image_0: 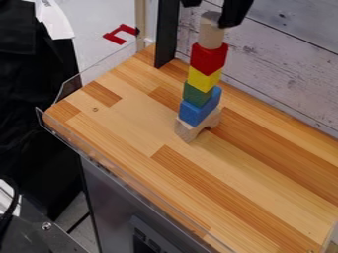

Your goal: Put the cylinder on the left side of the table

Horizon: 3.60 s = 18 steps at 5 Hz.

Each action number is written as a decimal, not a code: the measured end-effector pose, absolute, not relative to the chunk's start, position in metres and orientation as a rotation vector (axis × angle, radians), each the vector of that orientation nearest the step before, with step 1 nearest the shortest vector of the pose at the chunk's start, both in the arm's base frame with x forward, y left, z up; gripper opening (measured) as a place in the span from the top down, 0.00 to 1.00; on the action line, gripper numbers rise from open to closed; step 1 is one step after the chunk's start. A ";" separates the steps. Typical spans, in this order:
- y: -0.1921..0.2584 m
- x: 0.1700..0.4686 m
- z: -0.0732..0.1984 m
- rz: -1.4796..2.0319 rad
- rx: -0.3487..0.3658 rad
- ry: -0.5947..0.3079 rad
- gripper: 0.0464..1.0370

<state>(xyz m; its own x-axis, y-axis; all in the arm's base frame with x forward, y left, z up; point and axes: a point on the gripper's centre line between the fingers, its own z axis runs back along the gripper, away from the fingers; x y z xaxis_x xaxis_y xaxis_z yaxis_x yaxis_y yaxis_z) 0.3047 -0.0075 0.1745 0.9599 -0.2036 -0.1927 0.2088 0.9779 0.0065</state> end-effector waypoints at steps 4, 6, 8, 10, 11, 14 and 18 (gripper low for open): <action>0.001 0.305 0.153 -0.166 -0.024 0.255 0.49; 0.007 0.301 0.155 -0.146 -0.030 0.275 0.49; 0.031 0.304 0.174 -0.066 -0.050 0.230 0.49; 0.071 0.297 0.156 0.010 -0.096 0.219 0.49; 0.094 0.292 0.131 0.062 -0.106 0.229 0.49; 0.110 0.303 0.051 0.134 -0.121 0.379 0.49; 0.106 0.305 0.006 0.331 -0.183 0.397 0.49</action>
